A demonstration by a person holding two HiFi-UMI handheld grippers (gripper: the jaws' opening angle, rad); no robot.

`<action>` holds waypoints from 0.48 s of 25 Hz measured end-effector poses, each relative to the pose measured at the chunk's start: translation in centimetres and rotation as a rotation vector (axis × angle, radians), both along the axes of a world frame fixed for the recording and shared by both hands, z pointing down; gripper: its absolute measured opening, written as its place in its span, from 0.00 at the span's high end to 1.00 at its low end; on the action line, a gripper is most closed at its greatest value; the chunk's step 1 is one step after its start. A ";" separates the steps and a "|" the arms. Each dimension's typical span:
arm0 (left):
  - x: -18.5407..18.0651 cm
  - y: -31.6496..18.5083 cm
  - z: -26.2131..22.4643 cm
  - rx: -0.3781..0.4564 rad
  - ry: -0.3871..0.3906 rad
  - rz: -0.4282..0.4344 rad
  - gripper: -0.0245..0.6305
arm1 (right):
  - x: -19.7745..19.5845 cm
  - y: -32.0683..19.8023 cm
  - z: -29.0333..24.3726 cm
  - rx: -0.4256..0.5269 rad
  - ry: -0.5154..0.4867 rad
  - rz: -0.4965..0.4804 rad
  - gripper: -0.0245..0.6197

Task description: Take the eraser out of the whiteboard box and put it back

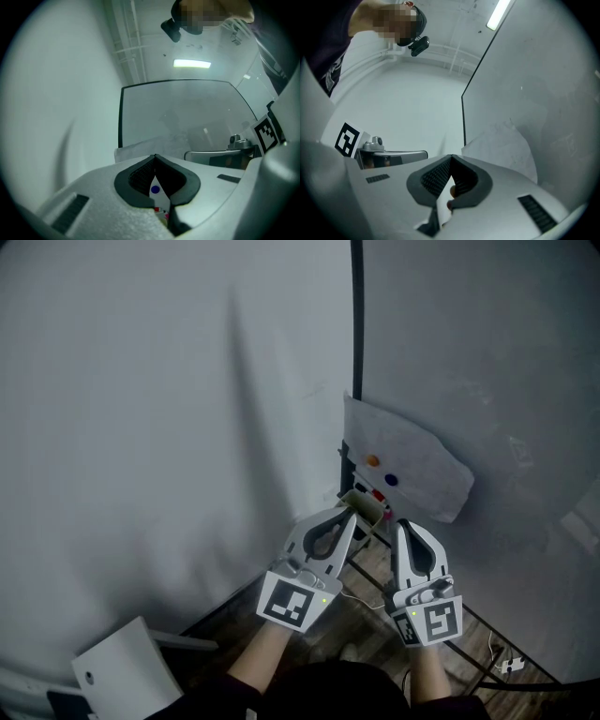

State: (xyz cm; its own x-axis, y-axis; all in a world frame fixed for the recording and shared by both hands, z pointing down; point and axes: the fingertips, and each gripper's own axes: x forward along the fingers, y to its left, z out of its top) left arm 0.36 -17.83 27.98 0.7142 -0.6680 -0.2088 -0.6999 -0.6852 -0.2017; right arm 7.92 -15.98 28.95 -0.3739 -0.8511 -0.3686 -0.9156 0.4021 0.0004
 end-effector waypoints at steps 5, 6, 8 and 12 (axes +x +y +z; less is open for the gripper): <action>0.4 0.2 -0.3 0.011 0.002 0.003 0.96 | 0.2 0.0 -0.1 0.003 0.002 -0.001 0.96; 0.4 0.2 -0.3 0.012 0.001 0.004 0.96 | 0.3 0.0 -0.2 0.005 0.003 0.000 0.96; 0.4 0.2 -0.4 0.013 0.002 0.003 0.96 | 0.4 -0.1 -0.3 0.008 0.005 0.001 0.96; 0.2 0.2 -0.2 0.009 0.007 -0.001 0.96 | 0.3 0.0 -0.4 0.013 0.000 0.000 0.96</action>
